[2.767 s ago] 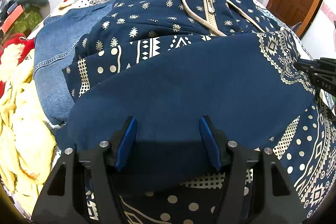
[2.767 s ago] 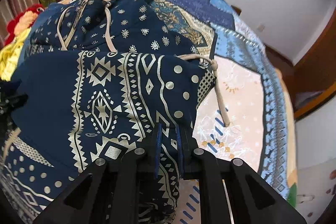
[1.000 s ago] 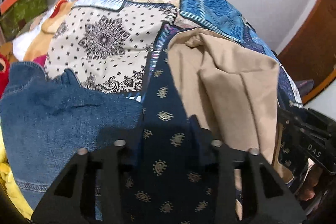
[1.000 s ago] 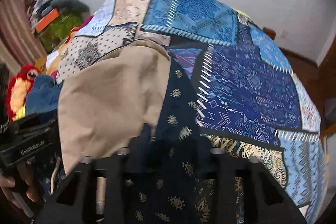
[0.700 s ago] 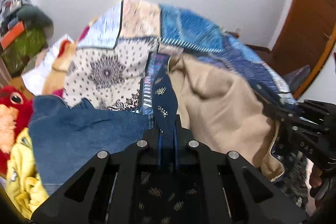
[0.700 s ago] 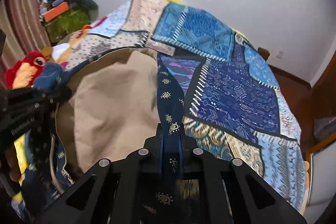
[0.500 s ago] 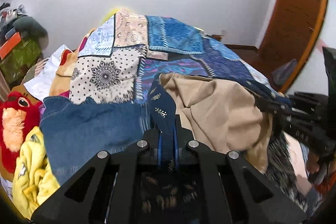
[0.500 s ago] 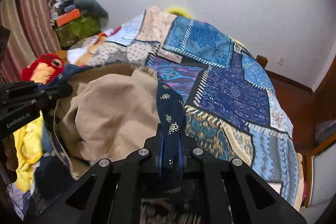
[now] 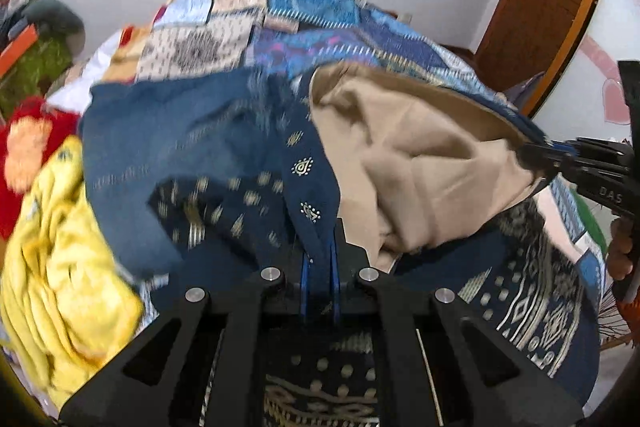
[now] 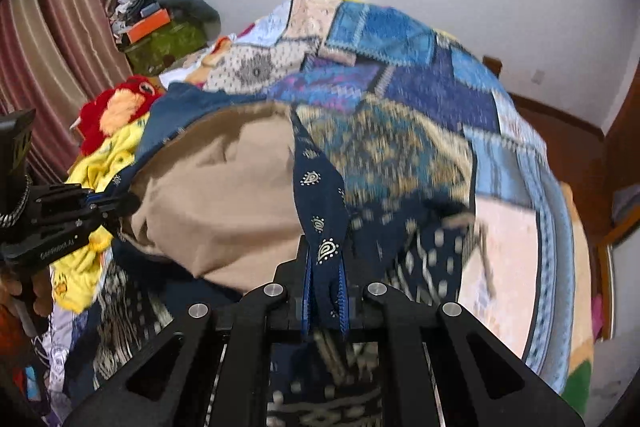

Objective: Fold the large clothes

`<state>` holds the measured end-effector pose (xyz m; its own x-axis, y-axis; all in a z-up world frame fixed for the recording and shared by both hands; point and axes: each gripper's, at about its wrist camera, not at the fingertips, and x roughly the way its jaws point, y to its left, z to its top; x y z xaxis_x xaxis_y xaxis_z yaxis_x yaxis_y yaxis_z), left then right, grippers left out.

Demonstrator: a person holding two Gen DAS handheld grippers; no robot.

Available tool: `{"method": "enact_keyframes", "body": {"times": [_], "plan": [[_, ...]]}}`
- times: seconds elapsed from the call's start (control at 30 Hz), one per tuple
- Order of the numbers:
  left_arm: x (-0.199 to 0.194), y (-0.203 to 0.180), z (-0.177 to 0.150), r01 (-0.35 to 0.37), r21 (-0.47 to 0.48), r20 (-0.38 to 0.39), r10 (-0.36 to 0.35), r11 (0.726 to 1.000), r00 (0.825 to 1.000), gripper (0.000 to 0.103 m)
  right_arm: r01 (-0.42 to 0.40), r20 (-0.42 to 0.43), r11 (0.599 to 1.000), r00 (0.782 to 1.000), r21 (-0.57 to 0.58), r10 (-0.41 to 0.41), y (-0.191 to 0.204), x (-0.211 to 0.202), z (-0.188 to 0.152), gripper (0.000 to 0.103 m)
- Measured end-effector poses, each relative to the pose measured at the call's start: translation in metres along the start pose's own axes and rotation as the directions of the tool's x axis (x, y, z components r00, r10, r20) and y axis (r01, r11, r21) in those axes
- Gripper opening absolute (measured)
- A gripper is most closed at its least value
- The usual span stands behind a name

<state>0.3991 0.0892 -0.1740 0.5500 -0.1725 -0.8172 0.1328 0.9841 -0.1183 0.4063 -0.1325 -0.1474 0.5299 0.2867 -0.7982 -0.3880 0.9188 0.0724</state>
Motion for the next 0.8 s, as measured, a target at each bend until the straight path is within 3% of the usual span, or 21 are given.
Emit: {"method": "enact_keyframes", "body": {"times": [0.17, 0.27, 0.3, 0.33, 0.37, 0.4, 0.53, 0.63, 0.7, 0.77, 0.8], "plan": [[0.03, 0.012, -0.039, -0.082, -0.036, -0.082, 0.079, 0.996, 0.993, 0.008, 0.181, -0.06, 0.979, 0.981, -0.098, -0.187, 0.004, 0.019, -0.043, 0.008], [0.045, 0.021, -0.056, -0.071, -0.085, -0.102, 0.062, 0.994, 0.993, 0.01, 0.247, -0.11, 0.959, 0.959, -0.139, -0.263, 0.0, 0.035, -0.061, 0.012], [0.045, 0.022, -0.058, -0.066, -0.094, -0.094, 0.058, 0.993, 0.994, 0.01, 0.265, -0.113, 0.954, 0.953, -0.14, -0.282, -0.001, 0.036, -0.062, 0.03], [0.045, 0.024, -0.059, -0.065, -0.099, -0.087, 0.057, 0.993, 0.995, 0.011, 0.341, -0.092, 0.929, 0.93, -0.143, -0.355, -0.002, 0.033, -0.063, 0.05], [0.044, 0.024, -0.06, -0.07, -0.1, -0.081, 0.062, 0.993, 0.995, 0.011, 0.445, -0.056, 0.882, 0.888, -0.156, -0.457, -0.003, 0.029, -0.063, 0.091], [0.045, 0.024, -0.061, -0.072, -0.098, -0.079, 0.064, 0.993, 0.995, 0.012, 0.478, -0.029, 0.863, 0.872, -0.165, -0.488, -0.004, 0.026, -0.065, 0.101], [0.044, 0.017, -0.064, -0.097, -0.07, -0.072, 0.092, 0.993, 0.993, 0.011, 0.351, -0.088, 0.927, 0.927, -0.135, -0.364, -0.018, 0.015, -0.066, 0.1], [0.037, 0.011, -0.059, -0.111, -0.044, -0.084, 0.107, 0.993, 0.991, 0.015, 0.298, -0.064, 0.947, 0.95, -0.124, -0.307, -0.016, -0.002, -0.059, 0.1], [0.031, 0.009, -0.052, -0.128, -0.026, -0.088, 0.125, 0.991, 0.988, 0.029, 0.261, -0.038, 0.958, 0.963, -0.123, -0.267, -0.01, -0.01, -0.052, 0.1], [0.021, 0.008, -0.041, -0.138, -0.023, -0.055, 0.136, 0.99, 0.989, 0.058, 0.218, -0.014, 0.967, 0.975, -0.129, -0.222, 0.0, -0.018, -0.041, 0.1], [0.017, 0.008, -0.035, -0.141, -0.026, -0.035, 0.14, 0.99, 0.99, 0.06, 0.202, -0.003, 0.97, 0.979, -0.132, -0.204, 0.005, -0.019, -0.033, 0.1]]}}
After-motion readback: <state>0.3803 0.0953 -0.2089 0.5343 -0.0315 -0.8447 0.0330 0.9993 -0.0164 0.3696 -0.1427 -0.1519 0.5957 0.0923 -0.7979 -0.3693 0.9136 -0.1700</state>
